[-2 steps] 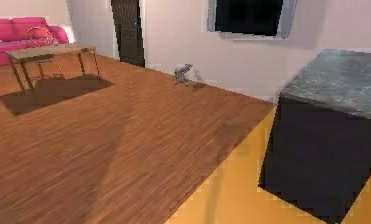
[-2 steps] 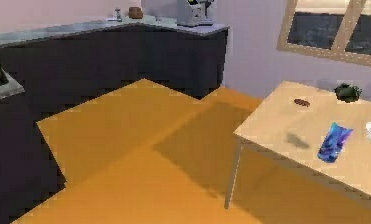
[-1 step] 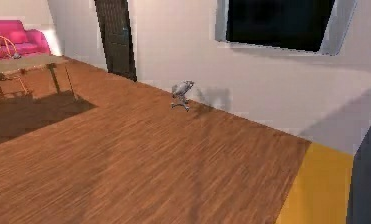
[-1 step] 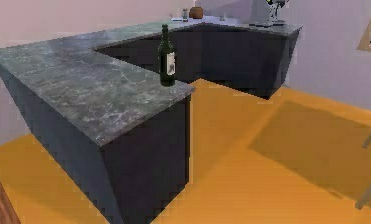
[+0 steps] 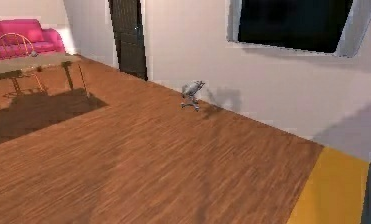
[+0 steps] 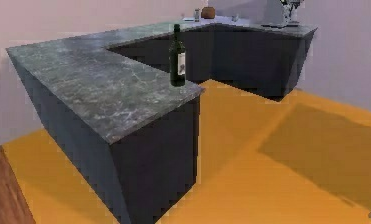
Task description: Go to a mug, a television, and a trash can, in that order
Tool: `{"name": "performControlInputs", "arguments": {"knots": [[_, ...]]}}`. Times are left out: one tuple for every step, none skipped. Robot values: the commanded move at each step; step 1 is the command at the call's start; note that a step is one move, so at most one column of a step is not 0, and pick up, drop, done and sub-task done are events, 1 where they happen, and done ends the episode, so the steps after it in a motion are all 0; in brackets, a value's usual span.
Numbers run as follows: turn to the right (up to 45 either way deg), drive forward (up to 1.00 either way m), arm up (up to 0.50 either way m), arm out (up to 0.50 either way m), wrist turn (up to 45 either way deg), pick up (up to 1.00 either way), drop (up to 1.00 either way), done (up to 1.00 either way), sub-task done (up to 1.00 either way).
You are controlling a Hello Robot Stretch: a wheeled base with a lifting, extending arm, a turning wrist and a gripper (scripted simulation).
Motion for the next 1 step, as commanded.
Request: {"name": "performControlInputs", "arguments": {"knots": [[0.0, 0.4, 0.0, 0.0, 0.0, 0.0, 0.0, 0.0, 0.0]]}}
